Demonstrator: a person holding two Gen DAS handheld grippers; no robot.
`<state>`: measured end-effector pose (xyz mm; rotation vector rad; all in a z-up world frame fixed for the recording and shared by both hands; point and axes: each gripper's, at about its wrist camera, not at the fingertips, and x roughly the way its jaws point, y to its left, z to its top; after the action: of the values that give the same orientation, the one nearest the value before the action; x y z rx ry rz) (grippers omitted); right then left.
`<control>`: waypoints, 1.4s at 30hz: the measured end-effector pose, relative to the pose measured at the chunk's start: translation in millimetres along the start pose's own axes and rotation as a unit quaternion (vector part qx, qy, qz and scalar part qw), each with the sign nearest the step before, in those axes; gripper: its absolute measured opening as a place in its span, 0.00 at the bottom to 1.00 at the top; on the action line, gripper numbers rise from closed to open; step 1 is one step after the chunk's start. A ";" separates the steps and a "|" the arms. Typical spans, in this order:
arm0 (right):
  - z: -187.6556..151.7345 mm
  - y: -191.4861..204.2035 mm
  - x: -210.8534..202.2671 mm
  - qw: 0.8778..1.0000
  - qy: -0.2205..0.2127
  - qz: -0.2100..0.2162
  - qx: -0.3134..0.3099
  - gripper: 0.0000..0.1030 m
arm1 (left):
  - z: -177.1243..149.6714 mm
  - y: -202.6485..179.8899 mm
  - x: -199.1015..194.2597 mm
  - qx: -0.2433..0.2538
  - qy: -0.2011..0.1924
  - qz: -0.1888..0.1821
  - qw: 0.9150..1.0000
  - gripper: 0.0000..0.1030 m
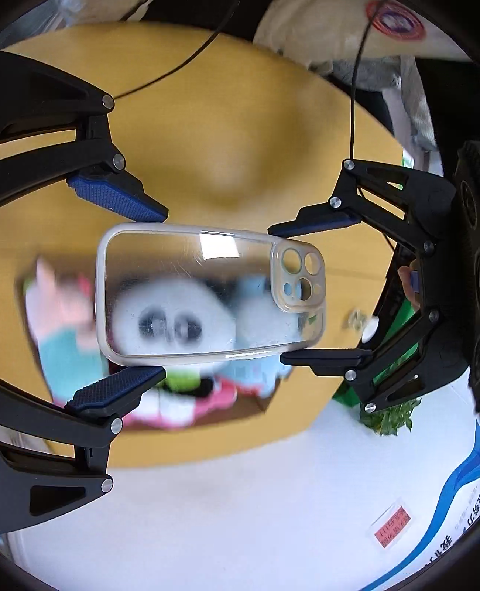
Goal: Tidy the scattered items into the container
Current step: 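Lift the phone case with both grippers and carry it over the box, then open both grippers to drop the phone case onto the plush toys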
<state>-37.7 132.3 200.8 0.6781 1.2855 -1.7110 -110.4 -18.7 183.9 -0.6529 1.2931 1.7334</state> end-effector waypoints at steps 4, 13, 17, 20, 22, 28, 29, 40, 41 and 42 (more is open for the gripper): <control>1.7 -52.1 14.5 1.000 0.010 -0.022 -0.011 0.80 | 0.0 47.6 25.6 -0.007 0.013 0.003 1.000 0.76; -23.6 -114.1 78.0 1.000 0.013 -0.001 0.011 0.79 | -11.8 95.3 104.0 -0.009 0.044 -0.034 0.998 0.76; -39.2 -123.1 103.8 0.999 0.019 0.018 0.024 0.79 | -17.3 100.6 135.8 -0.013 0.047 -0.063 0.997 0.76; -50.1 -124.9 120.6 0.999 0.026 0.032 0.036 0.79 | -19.6 99.9 148.6 -0.015 0.043 -0.073 0.996 0.76; -57.3 -125.6 129.6 0.998 0.030 0.045 0.043 0.79 | -20.7 100.2 152.3 -0.016 0.043 -0.067 0.997 0.78; -61.9 -129.7 132.1 0.996 0.021 0.051 0.068 0.79 | -30.4 105.2 143.7 -0.039 0.040 -0.058 0.997 0.81; -61.3 -129.9 131.2 0.996 0.019 0.052 0.071 0.79 | -32.5 105.6 139.7 -0.043 0.040 -0.055 0.997 0.81; -58.0 -131.6 126.7 0.993 0.053 0.013 0.109 0.99 | -83.8 108.9 80.0 -0.141 0.035 0.006 0.989 0.81; -48.8 -129.7 125.5 0.992 0.052 0.010 0.112 0.99 | -85.8 107.8 73.1 -0.154 0.027 0.013 0.988 0.81; -47.2 -127.7 120.4 0.992 0.050 0.013 0.113 0.99 | -89.5 105.9 66.5 -0.165 0.019 0.022 0.986 0.81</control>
<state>-210.3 150.8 147.2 0.9198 1.1545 -1.8377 -242.1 -92.0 153.4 -0.8528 1.0589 2.0014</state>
